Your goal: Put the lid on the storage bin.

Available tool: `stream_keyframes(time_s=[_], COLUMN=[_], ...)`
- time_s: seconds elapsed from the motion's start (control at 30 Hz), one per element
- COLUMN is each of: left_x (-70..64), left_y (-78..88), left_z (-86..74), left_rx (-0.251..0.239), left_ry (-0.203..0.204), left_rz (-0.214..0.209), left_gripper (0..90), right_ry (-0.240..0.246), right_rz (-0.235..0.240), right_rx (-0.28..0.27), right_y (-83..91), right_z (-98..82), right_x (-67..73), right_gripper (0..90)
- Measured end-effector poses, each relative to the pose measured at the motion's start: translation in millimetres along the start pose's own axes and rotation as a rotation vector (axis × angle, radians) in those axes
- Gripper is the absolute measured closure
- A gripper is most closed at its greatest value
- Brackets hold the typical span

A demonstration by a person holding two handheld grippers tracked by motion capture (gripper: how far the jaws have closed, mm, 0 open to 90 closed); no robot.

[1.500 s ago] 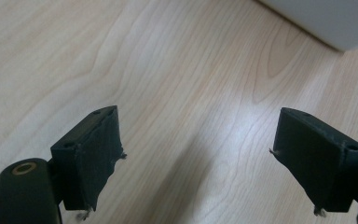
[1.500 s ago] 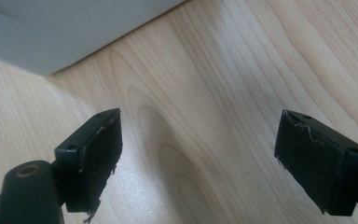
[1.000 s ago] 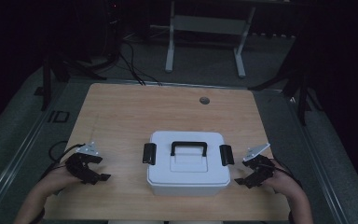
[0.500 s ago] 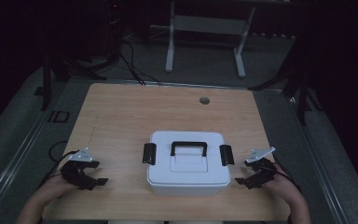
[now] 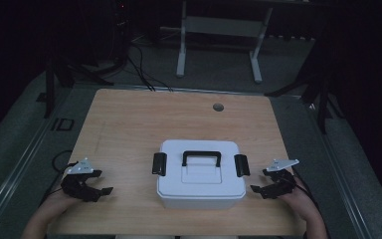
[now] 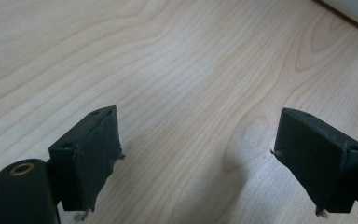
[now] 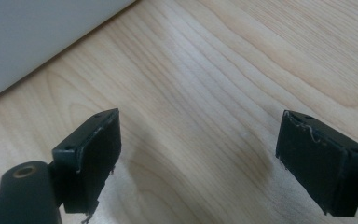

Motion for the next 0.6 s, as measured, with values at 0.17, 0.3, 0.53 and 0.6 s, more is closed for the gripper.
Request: stream_keyframes(time_s=[0.17,0.3,0.53,0.6], left_x=[0.8,-0.1,-0.5,-1.5], left_y=[2.8,3.0,1.7,1.8], left_z=[-2.2,-5.8,-13.9,-15.0], left_rx=[-0.038,-0.058,-0.079,-0.081], left_ry=[0.020,0.025,0.046,0.042], left_rz=[0.010,0.019,0.025,0.024], left_gripper=[14.4,14.4,14.3,14.3], right_ry=[-0.028,-0.036,-0.054,-0.051], right_rz=[-0.019,-0.029,-0.046,-0.045], right_rx=[-0.038,-0.051,-0.065,-0.065], right_y=[-1.6,-3.0,-2.3,-2.4], right_z=[-2.7,-5.4,-6.2,-6.4], right_x=[-3.9,-5.3,-8.5,-8.6], right_gripper=[13.6,13.7,13.6,13.7])
Point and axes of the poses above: each handheld gripper's, and its own axes: y roughly backward along the jaws, z roughly out of its top, x roughly to its left, the point moved 6 cm from there along -y, roughly forward along the jaws, and after that the axes turned 1 degree about x, right-handed, at the moved point
